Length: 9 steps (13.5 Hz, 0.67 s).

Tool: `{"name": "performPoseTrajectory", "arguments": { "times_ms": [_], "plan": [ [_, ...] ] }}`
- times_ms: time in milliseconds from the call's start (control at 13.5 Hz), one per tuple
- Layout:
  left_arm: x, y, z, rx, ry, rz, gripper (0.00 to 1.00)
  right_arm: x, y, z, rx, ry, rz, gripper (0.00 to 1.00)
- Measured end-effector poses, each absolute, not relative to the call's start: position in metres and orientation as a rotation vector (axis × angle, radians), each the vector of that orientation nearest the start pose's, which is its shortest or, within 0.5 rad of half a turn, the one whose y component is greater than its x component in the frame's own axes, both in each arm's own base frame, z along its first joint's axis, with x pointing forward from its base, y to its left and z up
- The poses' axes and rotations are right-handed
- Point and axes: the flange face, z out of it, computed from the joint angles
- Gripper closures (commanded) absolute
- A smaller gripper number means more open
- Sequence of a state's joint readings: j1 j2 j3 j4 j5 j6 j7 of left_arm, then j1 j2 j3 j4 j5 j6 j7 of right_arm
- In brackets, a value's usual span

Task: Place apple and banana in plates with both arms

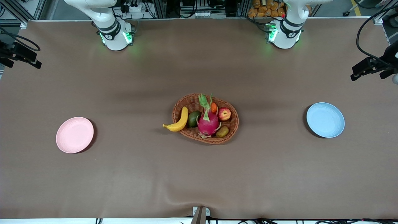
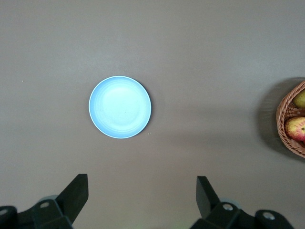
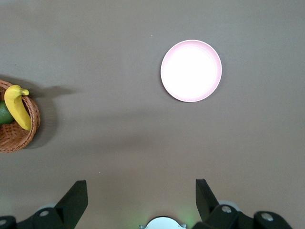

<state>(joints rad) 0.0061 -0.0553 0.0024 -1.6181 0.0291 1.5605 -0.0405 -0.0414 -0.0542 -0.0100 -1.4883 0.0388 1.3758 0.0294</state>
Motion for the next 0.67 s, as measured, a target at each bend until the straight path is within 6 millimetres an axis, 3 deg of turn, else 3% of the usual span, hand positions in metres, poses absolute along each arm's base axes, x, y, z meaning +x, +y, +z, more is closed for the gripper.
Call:
{"name": "performPoseTrajectory", "arguments": {
  "times_ms": [443, 665],
  "plan": [
    [0.536, 0.007, 0.63, -3.128, -0.08, 0.011, 0.0, 0.516, -0.025, 0.673, -3.098, 0.123, 0.104, 0.0],
    [0.547, -0.009, 0.607, -3.133, -0.036, 0.086, 0.0, 0.518, -0.026, 0.668, -3.097, 0.127, 0.126, 0.0]
  ]
}}
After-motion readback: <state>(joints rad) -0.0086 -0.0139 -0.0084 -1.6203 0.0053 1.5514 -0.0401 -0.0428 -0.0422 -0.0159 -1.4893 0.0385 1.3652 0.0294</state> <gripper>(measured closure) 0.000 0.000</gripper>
